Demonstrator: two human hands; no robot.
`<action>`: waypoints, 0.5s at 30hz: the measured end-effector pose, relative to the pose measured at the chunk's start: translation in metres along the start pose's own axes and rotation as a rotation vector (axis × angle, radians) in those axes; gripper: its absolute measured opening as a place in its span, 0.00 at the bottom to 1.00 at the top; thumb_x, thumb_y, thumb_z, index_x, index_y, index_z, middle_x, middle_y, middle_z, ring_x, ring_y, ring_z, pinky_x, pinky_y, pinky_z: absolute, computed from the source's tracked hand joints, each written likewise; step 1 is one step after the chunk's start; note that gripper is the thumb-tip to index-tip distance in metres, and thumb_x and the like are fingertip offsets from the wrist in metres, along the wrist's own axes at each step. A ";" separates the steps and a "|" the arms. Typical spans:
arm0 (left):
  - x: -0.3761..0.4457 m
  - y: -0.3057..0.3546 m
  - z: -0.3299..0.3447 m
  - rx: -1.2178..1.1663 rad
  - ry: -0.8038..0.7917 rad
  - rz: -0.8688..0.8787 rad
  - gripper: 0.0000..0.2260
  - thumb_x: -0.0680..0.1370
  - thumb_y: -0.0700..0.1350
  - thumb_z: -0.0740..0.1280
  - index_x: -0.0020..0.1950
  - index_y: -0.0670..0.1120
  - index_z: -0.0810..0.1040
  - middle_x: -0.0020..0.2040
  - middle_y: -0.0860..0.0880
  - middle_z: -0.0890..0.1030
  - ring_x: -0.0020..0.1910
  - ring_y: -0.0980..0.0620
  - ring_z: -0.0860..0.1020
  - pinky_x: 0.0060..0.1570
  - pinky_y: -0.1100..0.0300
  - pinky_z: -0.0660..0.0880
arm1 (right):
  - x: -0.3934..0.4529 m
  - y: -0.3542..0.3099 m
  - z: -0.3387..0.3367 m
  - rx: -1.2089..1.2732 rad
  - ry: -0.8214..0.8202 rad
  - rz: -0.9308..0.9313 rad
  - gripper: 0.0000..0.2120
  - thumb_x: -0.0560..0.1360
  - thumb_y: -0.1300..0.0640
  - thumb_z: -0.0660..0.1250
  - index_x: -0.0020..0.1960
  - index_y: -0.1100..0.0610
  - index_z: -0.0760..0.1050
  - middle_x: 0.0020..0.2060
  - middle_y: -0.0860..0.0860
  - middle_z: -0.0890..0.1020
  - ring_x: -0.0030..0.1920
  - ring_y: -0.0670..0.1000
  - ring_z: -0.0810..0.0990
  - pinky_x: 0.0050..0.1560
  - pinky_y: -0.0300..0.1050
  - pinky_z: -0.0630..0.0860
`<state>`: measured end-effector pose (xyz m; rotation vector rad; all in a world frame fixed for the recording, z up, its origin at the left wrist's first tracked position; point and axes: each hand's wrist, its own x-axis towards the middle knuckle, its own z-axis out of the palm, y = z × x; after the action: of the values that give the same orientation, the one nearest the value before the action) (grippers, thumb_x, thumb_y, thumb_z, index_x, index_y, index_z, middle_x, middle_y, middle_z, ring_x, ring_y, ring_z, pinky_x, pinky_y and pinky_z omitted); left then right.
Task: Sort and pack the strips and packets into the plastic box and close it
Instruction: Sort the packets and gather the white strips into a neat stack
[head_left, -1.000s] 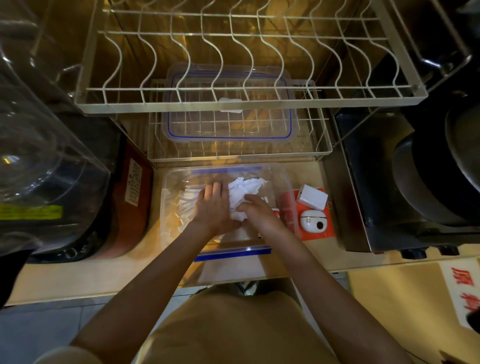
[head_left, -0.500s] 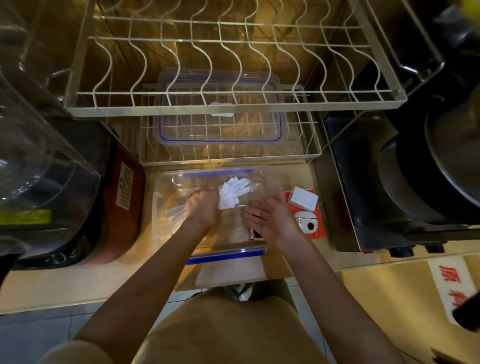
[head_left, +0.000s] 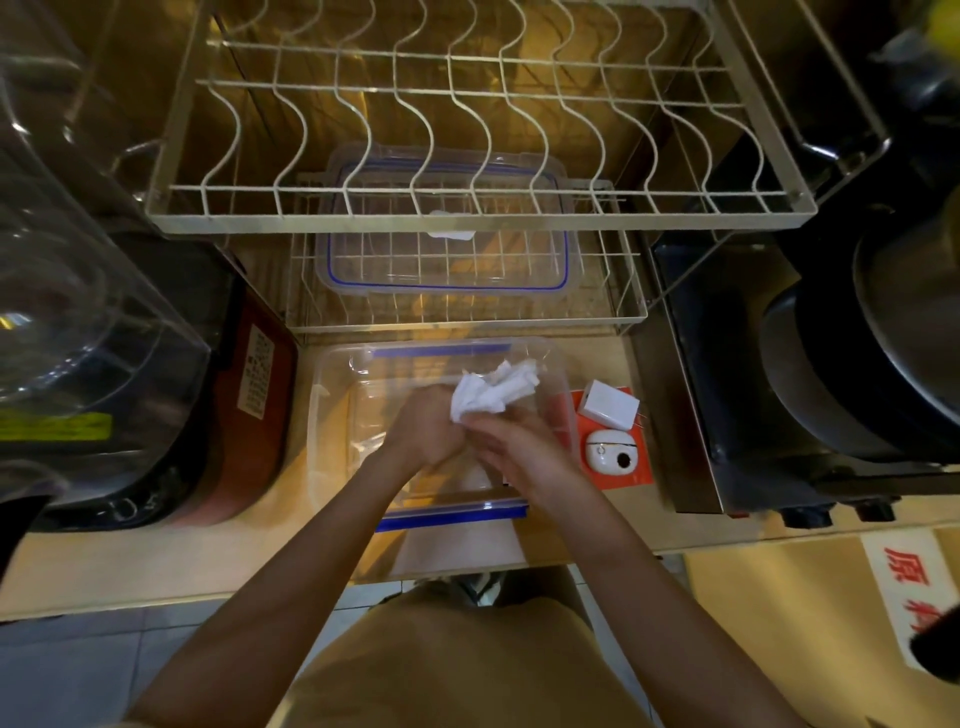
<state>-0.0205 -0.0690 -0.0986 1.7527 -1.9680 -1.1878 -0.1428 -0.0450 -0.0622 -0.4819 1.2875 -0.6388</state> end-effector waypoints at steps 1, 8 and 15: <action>-0.002 0.002 -0.003 -0.079 0.000 0.026 0.10 0.72 0.47 0.68 0.49 0.44 0.82 0.47 0.42 0.84 0.48 0.45 0.81 0.44 0.58 0.73 | -0.003 -0.001 0.002 -0.023 -0.021 -0.044 0.27 0.71 0.62 0.70 0.68 0.58 0.68 0.58 0.53 0.80 0.58 0.51 0.79 0.65 0.50 0.73; -0.015 0.010 -0.036 -0.588 -0.286 0.132 0.18 0.66 0.39 0.74 0.53 0.51 0.76 0.47 0.52 0.82 0.50 0.58 0.81 0.51 0.64 0.78 | -0.011 -0.027 0.018 -0.421 -0.103 -0.319 0.13 0.70 0.62 0.71 0.42 0.45 0.73 0.39 0.41 0.79 0.40 0.35 0.80 0.43 0.27 0.75; -0.015 0.004 -0.029 -0.640 -0.081 0.166 0.24 0.66 0.27 0.72 0.56 0.48 0.74 0.44 0.59 0.83 0.50 0.65 0.80 0.47 0.71 0.75 | -0.006 -0.033 0.041 -0.412 0.036 -0.487 0.07 0.70 0.60 0.72 0.40 0.50 0.76 0.33 0.43 0.79 0.30 0.29 0.77 0.31 0.22 0.71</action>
<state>-0.0007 -0.0672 -0.0733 1.2074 -1.4874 -1.6114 -0.1088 -0.0665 -0.0269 -1.1505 1.3484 -0.7871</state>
